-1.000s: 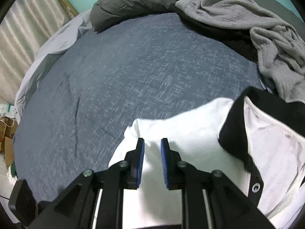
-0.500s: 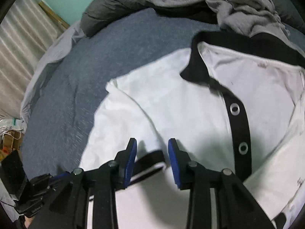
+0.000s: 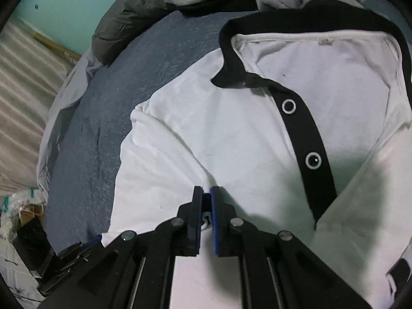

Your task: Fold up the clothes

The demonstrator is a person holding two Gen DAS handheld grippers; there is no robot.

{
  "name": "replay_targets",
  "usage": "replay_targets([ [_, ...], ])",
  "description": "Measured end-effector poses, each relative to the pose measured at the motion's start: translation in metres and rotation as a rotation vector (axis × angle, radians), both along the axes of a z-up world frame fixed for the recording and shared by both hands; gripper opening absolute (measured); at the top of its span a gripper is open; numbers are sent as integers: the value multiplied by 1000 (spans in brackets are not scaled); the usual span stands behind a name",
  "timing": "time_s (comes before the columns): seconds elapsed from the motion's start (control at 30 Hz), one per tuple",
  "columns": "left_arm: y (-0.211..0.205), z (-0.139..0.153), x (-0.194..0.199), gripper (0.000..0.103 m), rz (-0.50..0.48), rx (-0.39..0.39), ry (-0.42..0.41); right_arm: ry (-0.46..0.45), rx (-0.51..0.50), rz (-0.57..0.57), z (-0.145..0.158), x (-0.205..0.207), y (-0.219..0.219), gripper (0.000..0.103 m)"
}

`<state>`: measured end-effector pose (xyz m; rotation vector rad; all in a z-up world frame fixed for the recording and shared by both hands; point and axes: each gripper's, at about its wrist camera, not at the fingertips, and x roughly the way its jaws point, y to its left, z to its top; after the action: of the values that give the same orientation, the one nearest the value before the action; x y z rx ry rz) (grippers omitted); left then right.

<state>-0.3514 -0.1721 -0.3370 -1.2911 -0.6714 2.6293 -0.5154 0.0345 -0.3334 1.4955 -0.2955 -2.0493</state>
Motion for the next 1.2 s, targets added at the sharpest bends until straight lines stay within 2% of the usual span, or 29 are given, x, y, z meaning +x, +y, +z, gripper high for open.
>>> replay_targets([
  [0.23,-1,1,-2,11,-18,18,11,9,-1,7,2,5,4,6],
  [0.53,-4,-3,-5,11,-36,79,17,55,119,97,6,9,-7,7],
  [0.6,-7,-4,-5,11,-30,95,14,72,151,90,13,5,-8,13],
  [0.73,-11,-3,-6,11,-19,103,17,131,146,66,37,-9,-13,19],
  [0.8,-12,-2,-7,11,-18,104,18,149,148,75,45,-18,-29,31],
  [0.83,-12,-3,-8,11,-18,104,17,158,149,80,50,-23,-36,32],
  [0.97,-9,-6,-11,11,-21,116,8,173,161,127,58,-43,-79,35],
  [1.2,-11,-15,-17,11,-24,129,-4,173,260,197,41,-70,-142,35],
])
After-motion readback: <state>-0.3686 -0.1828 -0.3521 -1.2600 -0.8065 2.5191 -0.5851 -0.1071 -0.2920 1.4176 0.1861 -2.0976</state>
